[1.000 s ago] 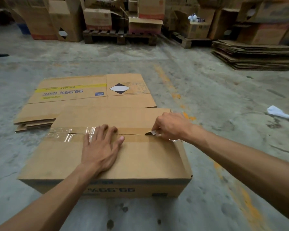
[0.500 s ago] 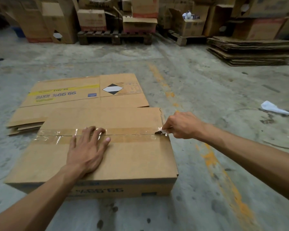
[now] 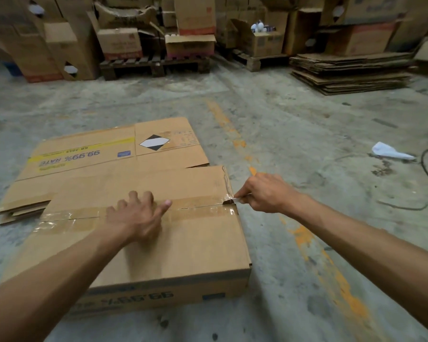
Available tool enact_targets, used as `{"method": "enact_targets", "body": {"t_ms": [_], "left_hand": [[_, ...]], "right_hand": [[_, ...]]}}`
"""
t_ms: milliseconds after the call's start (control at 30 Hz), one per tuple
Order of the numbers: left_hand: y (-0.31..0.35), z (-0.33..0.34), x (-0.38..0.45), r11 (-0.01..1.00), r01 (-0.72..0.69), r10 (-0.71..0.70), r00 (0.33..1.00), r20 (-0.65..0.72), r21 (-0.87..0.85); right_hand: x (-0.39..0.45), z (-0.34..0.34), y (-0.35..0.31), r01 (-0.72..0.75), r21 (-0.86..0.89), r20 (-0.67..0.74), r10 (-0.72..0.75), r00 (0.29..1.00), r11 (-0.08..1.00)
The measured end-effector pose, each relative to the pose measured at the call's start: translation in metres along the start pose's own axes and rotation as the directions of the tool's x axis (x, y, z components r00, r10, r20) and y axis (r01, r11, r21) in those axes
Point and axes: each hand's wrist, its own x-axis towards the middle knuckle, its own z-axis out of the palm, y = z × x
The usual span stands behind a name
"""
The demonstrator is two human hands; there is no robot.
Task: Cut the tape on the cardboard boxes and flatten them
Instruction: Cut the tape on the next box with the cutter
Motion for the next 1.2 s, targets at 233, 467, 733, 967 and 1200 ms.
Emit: {"method": "enact_targets", "body": {"t_ms": [233, 467, 733, 967, 1200], "left_hand": [[0.099, -0.067, 0.033, 0.920, -0.392, 0.383, 0.884, 0.266, -0.023], [0.091, -0.001, 0.039, 0.940, -0.317, 0.337, 0.923, 0.185, -0.127], [0.077, 0.047, 0.029, 0.925, -0.370, 0.350, 0.919, -0.182, -0.087], [0.074, 0.054, 0.030, 0.923, -0.372, 0.343, 0.909, -0.237, -0.094], [0.078, 0.055, 0.030, 0.919, -0.376, 0.337, 0.904, -0.263, -0.114]], "right_hand": [[-0.006, 0.014, 0.010, -0.022, 0.133, -0.012, 0.024, 1.000, 0.991], [-0.005, 0.006, 0.017, 0.003, 0.106, -0.014, -0.001, 1.000, 0.994], [-0.008, 0.019, 0.029, -0.025, 0.200, -0.019, 0.029, 0.999, 0.980], [-0.008, 0.030, 0.039, -0.032, 0.272, -0.013, 0.037, 0.999, 0.962], [-0.005, 0.041, 0.041, 0.033, 0.311, -0.127, 0.007, 0.992, 0.950]]}}
